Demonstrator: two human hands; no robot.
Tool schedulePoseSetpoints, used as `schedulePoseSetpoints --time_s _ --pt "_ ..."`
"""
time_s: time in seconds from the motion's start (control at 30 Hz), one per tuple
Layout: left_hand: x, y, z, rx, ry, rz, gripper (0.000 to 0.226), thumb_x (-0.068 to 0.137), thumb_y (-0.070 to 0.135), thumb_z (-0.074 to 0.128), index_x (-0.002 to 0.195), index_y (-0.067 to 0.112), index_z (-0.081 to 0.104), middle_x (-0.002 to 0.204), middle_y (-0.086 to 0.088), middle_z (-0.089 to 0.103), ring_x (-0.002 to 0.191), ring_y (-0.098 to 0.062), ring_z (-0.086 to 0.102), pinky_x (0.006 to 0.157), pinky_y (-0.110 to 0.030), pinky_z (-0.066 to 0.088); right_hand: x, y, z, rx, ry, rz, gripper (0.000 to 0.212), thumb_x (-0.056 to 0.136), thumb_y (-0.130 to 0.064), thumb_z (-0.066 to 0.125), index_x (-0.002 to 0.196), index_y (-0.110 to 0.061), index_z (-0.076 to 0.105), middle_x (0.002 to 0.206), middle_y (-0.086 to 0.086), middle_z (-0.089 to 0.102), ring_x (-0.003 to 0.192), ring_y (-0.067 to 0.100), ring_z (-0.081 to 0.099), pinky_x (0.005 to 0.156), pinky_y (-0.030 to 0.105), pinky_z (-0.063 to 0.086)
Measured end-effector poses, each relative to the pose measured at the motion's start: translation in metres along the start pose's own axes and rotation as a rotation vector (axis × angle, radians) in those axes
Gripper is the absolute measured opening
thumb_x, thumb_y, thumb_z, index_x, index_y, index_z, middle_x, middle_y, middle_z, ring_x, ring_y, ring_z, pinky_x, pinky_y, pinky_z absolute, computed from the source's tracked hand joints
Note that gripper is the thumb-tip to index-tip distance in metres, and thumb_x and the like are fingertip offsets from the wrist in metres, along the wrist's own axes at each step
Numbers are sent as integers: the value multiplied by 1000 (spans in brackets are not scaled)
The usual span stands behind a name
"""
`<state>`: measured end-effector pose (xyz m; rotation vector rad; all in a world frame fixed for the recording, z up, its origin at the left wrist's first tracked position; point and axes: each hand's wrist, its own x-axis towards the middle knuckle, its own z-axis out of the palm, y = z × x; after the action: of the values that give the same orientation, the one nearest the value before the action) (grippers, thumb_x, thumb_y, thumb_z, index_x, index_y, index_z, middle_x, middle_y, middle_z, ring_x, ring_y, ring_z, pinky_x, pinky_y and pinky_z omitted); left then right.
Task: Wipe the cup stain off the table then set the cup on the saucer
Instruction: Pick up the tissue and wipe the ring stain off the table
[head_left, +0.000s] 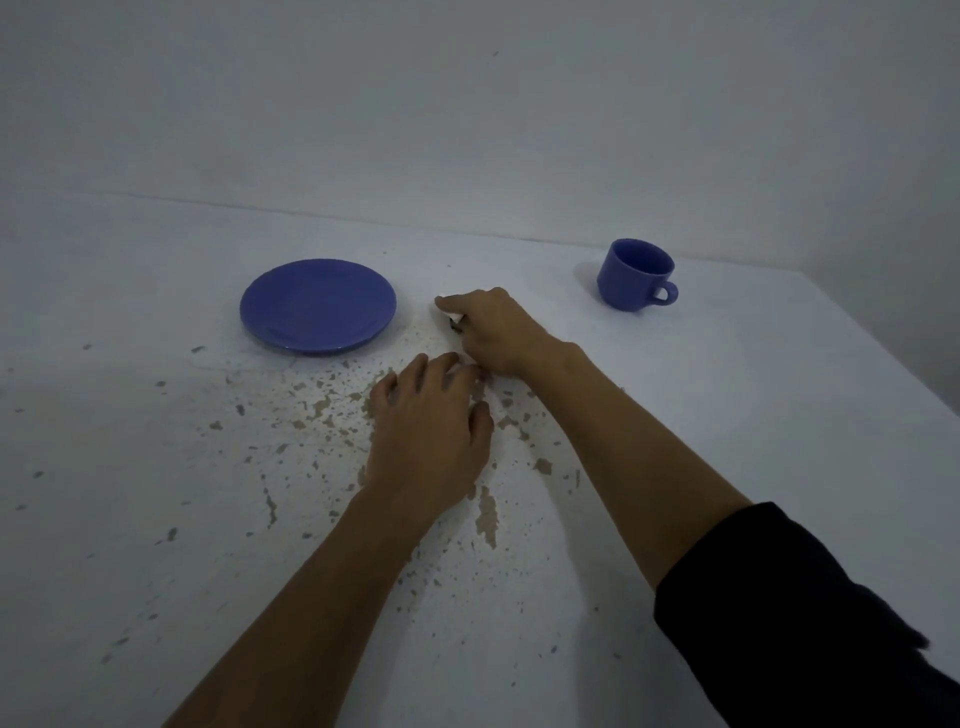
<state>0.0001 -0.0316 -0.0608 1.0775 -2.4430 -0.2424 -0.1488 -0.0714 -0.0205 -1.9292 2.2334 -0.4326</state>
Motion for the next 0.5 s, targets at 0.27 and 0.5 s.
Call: schedulePoseSetpoints --time_s 0.27,0.5 --pt "-1 -1 0 4 -27 -2 44 91 38 37 132 26 48 144 -1 45 134 -23 36 109 -49 21 -15 24 -35 310 -19 19 41 92 3 41 124 -10 63 135 7 59 127 18 51 105 23 35" --pt "-2 -1 -1 -4 -38 -14 45 93 39 37 135 26 45 148 0 41 139 -23 30 112 -48 17 0 40 -26 267 257 98 38 98 -6 35 127 -13 58 135 8 58 125 22 52 104 25 36"
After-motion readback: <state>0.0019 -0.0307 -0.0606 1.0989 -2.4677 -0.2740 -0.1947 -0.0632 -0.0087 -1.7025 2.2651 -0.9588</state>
